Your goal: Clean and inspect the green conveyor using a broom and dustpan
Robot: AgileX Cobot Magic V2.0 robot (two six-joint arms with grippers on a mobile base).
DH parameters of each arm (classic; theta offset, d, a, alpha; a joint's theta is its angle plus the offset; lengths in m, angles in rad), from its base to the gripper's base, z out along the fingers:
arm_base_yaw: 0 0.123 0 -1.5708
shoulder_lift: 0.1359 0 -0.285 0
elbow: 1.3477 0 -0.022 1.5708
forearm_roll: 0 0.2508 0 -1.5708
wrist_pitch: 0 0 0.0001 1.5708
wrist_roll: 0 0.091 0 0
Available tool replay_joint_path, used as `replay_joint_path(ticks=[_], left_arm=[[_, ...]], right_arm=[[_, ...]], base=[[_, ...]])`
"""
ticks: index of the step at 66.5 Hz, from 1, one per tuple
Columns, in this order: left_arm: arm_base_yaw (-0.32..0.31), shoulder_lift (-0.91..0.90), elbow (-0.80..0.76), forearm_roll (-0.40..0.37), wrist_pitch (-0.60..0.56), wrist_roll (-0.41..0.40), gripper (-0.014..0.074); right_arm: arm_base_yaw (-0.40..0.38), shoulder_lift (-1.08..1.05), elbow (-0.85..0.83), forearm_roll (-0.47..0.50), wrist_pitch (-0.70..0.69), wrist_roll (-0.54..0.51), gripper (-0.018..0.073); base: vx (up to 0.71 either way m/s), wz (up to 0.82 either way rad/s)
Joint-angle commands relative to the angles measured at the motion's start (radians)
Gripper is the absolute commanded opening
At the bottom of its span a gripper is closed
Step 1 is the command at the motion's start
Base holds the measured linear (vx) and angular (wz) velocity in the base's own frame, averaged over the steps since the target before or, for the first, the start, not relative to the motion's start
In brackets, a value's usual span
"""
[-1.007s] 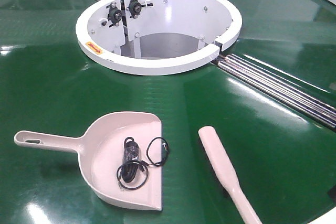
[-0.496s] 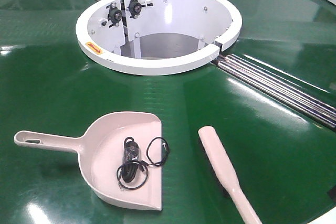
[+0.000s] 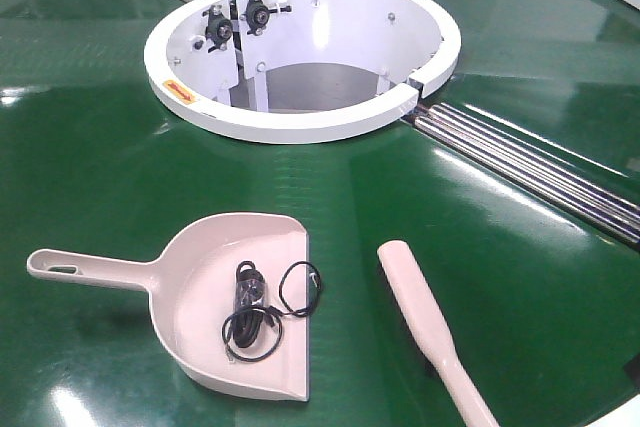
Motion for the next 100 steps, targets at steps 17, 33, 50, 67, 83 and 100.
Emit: replay_joint_path(ticks=[17,33,50,67,83,100], left_arm=[[0.004,-0.015,0.023,-0.002,-0.077,-0.01,-0.0023],[0.004,-0.015,0.023,-0.002,-0.077,-0.01,-0.0023],[0.004,-0.015,0.023,-0.002,-0.077,-0.01,-0.0023],[0.004,-0.015,0.023,-0.002,-0.075,-0.01,-0.0023],[0.004,-0.015,0.023,-0.002,-0.074,-0.01,-0.0023],[0.004,-0.015,0.023,-0.002,-0.074,-0.01,-0.0023]], right_arm=[[-0.013,0.005,-0.029,-0.084,0.005,0.001,-0.0005],[-0.19,-0.019,-0.029,-0.222,0.083,0.16,-0.0005],[-0.291,-0.247,0.102,-0.342,0.095,0.261,-0.0005],[-0.291,-0.381,0.271,-0.342,0.133,0.253,-0.0005],[-0.291,-0.382,0.272,-0.342,0.086,0.23,-0.0005],[-0.291,-0.382,0.272,-0.342,0.087,0.235,-0.0005]], base=[[0.0,0.0],[0.0,0.0],[0.0,0.0],[0.0,0.0],[0.0,0.0],[0.0,0.0]])
